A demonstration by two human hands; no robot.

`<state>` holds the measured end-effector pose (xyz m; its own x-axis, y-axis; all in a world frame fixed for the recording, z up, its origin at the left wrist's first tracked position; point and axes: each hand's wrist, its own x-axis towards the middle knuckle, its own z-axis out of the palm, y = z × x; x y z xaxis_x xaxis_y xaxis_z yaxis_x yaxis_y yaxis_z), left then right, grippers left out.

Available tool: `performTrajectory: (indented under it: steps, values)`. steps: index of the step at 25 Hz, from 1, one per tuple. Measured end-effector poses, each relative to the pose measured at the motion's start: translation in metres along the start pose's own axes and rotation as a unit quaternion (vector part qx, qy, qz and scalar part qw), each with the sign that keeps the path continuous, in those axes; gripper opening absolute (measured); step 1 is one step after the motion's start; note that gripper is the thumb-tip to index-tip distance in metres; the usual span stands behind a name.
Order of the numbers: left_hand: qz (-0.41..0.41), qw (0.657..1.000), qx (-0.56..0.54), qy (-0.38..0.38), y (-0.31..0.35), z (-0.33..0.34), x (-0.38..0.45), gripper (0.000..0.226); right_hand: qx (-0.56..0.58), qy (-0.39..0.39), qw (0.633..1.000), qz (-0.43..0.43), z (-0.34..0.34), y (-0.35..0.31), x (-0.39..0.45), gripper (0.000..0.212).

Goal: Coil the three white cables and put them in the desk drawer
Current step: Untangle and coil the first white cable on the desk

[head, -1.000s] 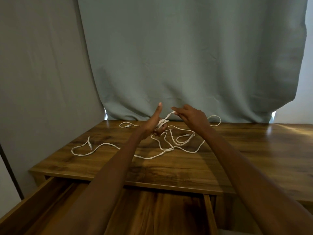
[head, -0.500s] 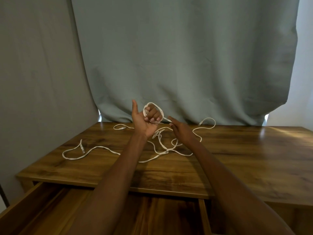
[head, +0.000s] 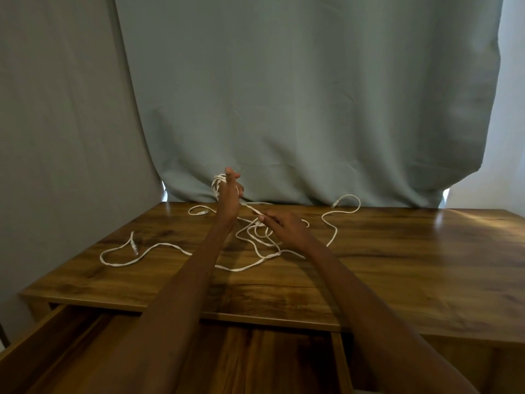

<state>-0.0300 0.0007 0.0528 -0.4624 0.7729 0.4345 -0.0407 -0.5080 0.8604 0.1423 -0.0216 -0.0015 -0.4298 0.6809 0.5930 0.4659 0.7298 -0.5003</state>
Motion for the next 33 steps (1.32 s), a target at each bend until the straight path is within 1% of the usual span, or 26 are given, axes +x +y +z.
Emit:
performTrajectory:
  steps: [2, 4, 6, 8, 9, 11, 12, 14, 16, 17, 19, 21, 22, 24, 26, 28, 29, 31, 33]
  values:
    - [0.010, 0.997, 0.078, -0.016, 0.002, 0.003, -0.006, 0.053, -0.059, -0.023, 0.998, -0.028, -0.004, -0.004, 0.006, 0.026]
    - [0.029, 0.989, 0.140, -0.048, 0.003, 0.003, -0.010, 0.058, -0.126, -0.037, 0.991, -0.039, -0.010, -0.005, 0.011, 0.026]
    - [0.050, 0.961, 0.251, -0.102, 0.005, 0.000, -0.013, 0.064, -0.157, -0.014, 0.985, -0.067, -0.020, -0.006, 0.018, 0.023]
    - [0.044, 0.934, 0.308, -0.174, 0.004, -0.003, -0.015, 0.075, -0.161, 0.016, 0.982, -0.092, -0.031, -0.006, 0.027, 0.022]
    - [0.030, 0.923, 0.323, -0.209, 0.006, -0.004, -0.016, 0.085, -0.164, 0.029, 0.982, -0.088, -0.037, -0.007, 0.030, 0.022]
    - [-0.016, 0.895, 0.356, -0.269, 0.015, -0.006, -0.019, 0.103, -0.148, 0.067, 0.986, -0.038, -0.047, -0.006, 0.034, 0.022]
    - [-0.044, 0.885, 0.358, -0.295, 0.019, -0.007, -0.019, 0.107, -0.131, 0.087, 0.987, -0.012, -0.051, -0.006, 0.034, 0.023]
    - [-0.090, 0.878, 0.311, -0.352, 0.029, -0.010, -0.022, 0.102, -0.100, 0.111, 0.989, 0.003, -0.054, 0.001, 0.031, 0.023]
    - [-0.129, 0.873, 0.211, -0.420, 0.037, -0.016, -0.024, 0.092, -0.068, 0.113, 0.991, -0.017, -0.052, 0.009, 0.026, 0.022]
    - [-0.144, 0.872, 0.156, -0.440, 0.040, -0.019, -0.024, 0.088, -0.062, 0.115, 0.991, -0.028, -0.051, 0.014, 0.024, 0.027]
    - [-0.175, 0.869, 0.049, -0.461, 0.045, -0.022, -0.026, 0.080, -0.078, 0.107, 0.991, -0.011, -0.049, 0.023, 0.025, 0.035]
    - [-0.205, 0.858, -0.076, -0.465, 0.047, -0.023, -0.033, 0.073, -0.091, 0.105, 0.990, 0.020, -0.044, 0.029, 0.030, 0.039]
    - [-0.215, 0.851, -0.146, -0.456, 0.047, -0.021, -0.037, 0.071, -0.078, 0.110, 0.990, 0.030, -0.040, 0.031, 0.032, 0.041]
    - [-0.212, 0.839, -0.269, -0.422, 0.047, -0.016, -0.042, 0.067, -0.008, 0.132, 0.990, 0.056, -0.030, 0.030, 0.032, 0.040]
    - [-0.184, 0.835, -0.354, -0.378, 0.048, -0.011, -0.043, 0.064, 0.049, 0.150, 0.984, 0.085, -0.017, 0.025, 0.030, 0.035]
    - [-0.145, 0.839, -0.405, -0.333, 0.052, -0.007, -0.042, 0.062, 0.059, 0.160, 0.981, 0.088, 0.000, 0.018, 0.028, 0.033]
    - [-0.127, 0.844, -0.421, -0.306, 0.054, -0.006, -0.040, 0.062, 0.041, 0.156, 0.984, 0.079, 0.008, 0.016, 0.029, 0.034]
    - [-0.104, 0.862, -0.433, -0.240, 0.059, -0.008, -0.033, 0.063, -0.011, 0.126, 0.990, 0.065, 0.021, 0.009, 0.034, 0.038]
    - [-0.091, 0.879, -0.431, -0.184, 0.063, -0.014, -0.025, 0.063, -0.035, 0.079, 0.995, 0.047, 0.031, -0.001, 0.041, 0.038]
